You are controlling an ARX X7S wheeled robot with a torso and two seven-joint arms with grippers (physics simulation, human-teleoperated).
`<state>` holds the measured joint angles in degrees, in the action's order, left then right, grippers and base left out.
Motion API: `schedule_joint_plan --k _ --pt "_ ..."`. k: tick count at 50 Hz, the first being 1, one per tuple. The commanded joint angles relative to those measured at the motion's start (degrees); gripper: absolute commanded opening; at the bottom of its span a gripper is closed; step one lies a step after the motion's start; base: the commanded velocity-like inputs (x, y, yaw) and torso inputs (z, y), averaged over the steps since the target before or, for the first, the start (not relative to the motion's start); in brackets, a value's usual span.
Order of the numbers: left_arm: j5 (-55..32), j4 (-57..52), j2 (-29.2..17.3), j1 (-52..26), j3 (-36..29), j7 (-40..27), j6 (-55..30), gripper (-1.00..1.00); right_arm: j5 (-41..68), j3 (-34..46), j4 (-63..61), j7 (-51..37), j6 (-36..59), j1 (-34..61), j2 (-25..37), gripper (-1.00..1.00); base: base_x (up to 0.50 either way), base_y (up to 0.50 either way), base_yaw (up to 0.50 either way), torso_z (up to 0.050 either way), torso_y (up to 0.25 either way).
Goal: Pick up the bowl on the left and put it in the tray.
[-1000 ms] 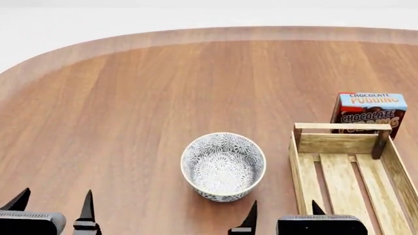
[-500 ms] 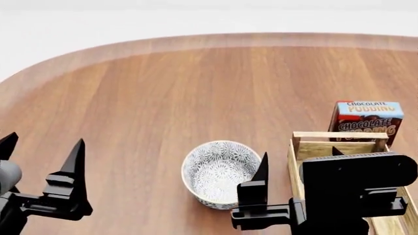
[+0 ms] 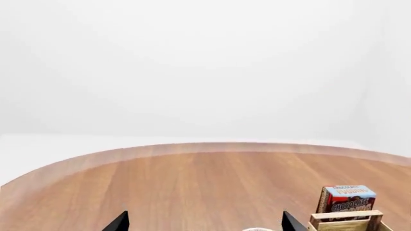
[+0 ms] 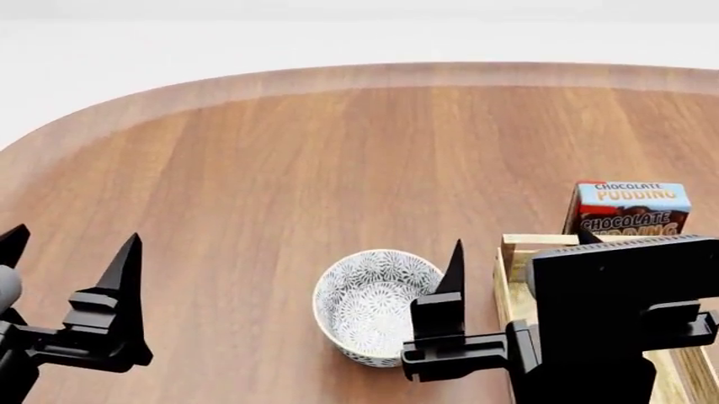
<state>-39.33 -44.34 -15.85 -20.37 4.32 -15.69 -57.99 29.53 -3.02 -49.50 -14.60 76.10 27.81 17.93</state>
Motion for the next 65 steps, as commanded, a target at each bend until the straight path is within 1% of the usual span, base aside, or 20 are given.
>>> schedule_joint_plan --k 1,4,5,18,48,65 --pt "0.93 0.42 -0.80 0.46 -1.25 0.10 0.88 1.00 0.57 -0.24 -0.16 -0.22 0.27 0.59 0.43 1.00 0.00 0.00 0.00 0.050 0.000" --pt "1.61 0.30 -0.95 0.52 -1.63 -0.34 1.26 1.00 0.56 -0.09 0.00 -0.34 0.04 0.57 0.53 1.00 0.00 0.00 0.00 0.043 0.000" --pt "2.51 0.17 -1.02 0.92 -1.83 -0.09 2.83 1.00 0.62 -0.08 -0.04 -0.36 0.03 0.47 0.53 1.00 0.00 0.00 0.00 0.000 0.000" --pt "1.57 0.05 -0.83 1.31 -0.54 -0.06 4.20 1.00 0.81 0.30 -0.01 -0.69 -1.05 -0.21 0.91 1.00 0.00 0.00 0.00 0.000 -0.025" --pt "1.39 0.31 -1.65 1.54 -1.38 -0.65 5.11 1.00 2.43 -0.80 -0.04 -0.82 -2.12 -0.99 1.25 1.00 0.00 0.00 0.00 0.006 -0.250" --pt "1.14 0.70 -1.99 1.55 -1.63 -1.04 5.51 1.00 1.69 0.78 0.01 -1.72 -3.83 -1.53 2.16 1.00 0.00 0.00 0.00 0.007 -0.250"
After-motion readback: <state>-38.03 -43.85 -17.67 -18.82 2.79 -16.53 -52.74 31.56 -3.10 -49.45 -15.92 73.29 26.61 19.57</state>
